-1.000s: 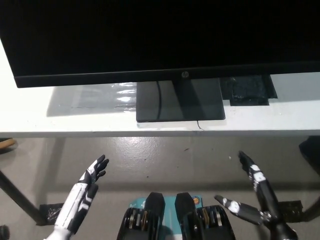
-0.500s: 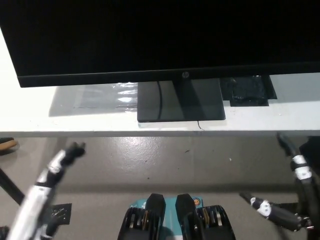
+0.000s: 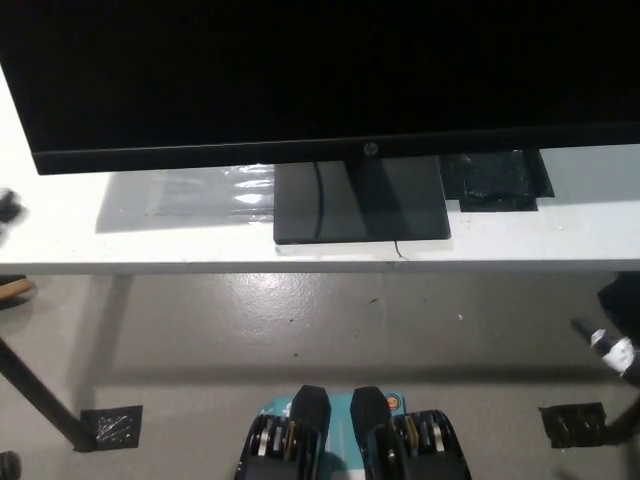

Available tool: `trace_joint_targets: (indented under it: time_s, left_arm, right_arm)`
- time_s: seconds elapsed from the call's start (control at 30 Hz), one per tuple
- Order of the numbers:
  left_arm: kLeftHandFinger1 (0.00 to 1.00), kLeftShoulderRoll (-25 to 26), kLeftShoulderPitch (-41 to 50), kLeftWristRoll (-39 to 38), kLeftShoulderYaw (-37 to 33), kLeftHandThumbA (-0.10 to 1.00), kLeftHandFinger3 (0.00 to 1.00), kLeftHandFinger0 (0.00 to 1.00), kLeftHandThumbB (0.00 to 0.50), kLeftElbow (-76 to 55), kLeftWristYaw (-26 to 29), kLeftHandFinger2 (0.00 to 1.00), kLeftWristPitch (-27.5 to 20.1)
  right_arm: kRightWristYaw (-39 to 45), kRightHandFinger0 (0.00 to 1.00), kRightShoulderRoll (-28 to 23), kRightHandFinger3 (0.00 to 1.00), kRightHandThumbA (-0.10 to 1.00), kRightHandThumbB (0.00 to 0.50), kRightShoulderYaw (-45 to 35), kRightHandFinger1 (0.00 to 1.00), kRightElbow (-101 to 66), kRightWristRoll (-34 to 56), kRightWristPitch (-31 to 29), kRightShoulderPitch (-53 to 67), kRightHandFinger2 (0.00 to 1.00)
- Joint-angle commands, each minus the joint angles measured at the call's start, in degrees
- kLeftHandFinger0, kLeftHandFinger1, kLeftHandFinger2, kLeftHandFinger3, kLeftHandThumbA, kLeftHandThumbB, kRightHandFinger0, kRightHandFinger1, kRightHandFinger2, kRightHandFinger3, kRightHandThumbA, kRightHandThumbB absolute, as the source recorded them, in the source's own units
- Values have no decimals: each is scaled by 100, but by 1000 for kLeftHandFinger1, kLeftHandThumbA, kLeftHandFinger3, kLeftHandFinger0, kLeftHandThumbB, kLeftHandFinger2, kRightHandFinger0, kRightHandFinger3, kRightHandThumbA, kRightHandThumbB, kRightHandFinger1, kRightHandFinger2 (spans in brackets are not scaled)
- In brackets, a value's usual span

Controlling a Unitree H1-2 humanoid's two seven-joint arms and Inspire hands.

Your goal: The monitor is placed at the center of the table and the robot uses both its hand to grab the left and right sides of the monitor to tilt the angle of the monitor downwards

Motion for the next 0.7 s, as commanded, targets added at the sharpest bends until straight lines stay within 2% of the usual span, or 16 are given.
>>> trace_joint_targets:
  time_s: [0.0,0.03,0.07,0.2,0.27,0.33,0.4,0.47,0.57,0.67]
  left_arm:
    - [1000,184,-272,88,232,1000,1000,1000,397,113,171,1000,-48]
    - [1000,329,-385,82,324,1000,1000,1000,418,379,153,1000,-30]
    - [1000,430,-460,61,382,1000,1000,1000,412,565,133,1000,-61]
    - [1000,717,-703,-150,518,1000,1000,1000,361,1009,70,1000,-195]
    - [1000,737,-772,-148,611,1000,1000,1000,370,1129,137,1000,-212]
    - [1000,815,-852,-139,702,1000,1000,1000,366,1220,157,1000,-144]
    - [1000,842,-951,-120,733,1000,1000,1000,393,1209,167,1000,9]
    - [1000,928,-1051,-119,742,1000,1000,1000,395,1280,113,1000,39]
    - [1000,1086,-1226,-356,635,1000,1000,1000,351,1461,-91,1000,161]
    - [1000,1287,-1473,-466,481,1000,1000,1000,299,1753,-276,1000,328]
  right_arm:
    - [-125,1000,-150,1000,1000,365,-260,1000,10,190,-260,-235,1000]
    - [-85,1000,-229,1000,1000,340,-345,1000,176,258,-260,-359,1000]
    - [-52,1000,-283,1000,1000,327,-402,1000,291,322,-260,-440,1000]
    - [167,1000,-397,1000,1000,333,-676,1000,607,630,-260,-631,1000]
    - [193,1000,-432,1000,1000,330,-758,1000,696,644,-260,-695,1000]
    - [260,1000,-442,1000,1000,359,-901,1000,793,724,-260,-768,1000]
    - [343,1000,-504,1000,1000,357,-1028,1000,895,812,-260,-801,1000]
    - [445,1000,-535,1000,1000,350,-1121,1000,1007,930,-260,-868,1000]
    - [594,1000,-609,1000,1000,335,-1233,1000,1140,1031,-260,-990,1000]
    - [750,1000,-715,1000,1000,354,-1249,1000,1397,1045,-260,-1232,1000]
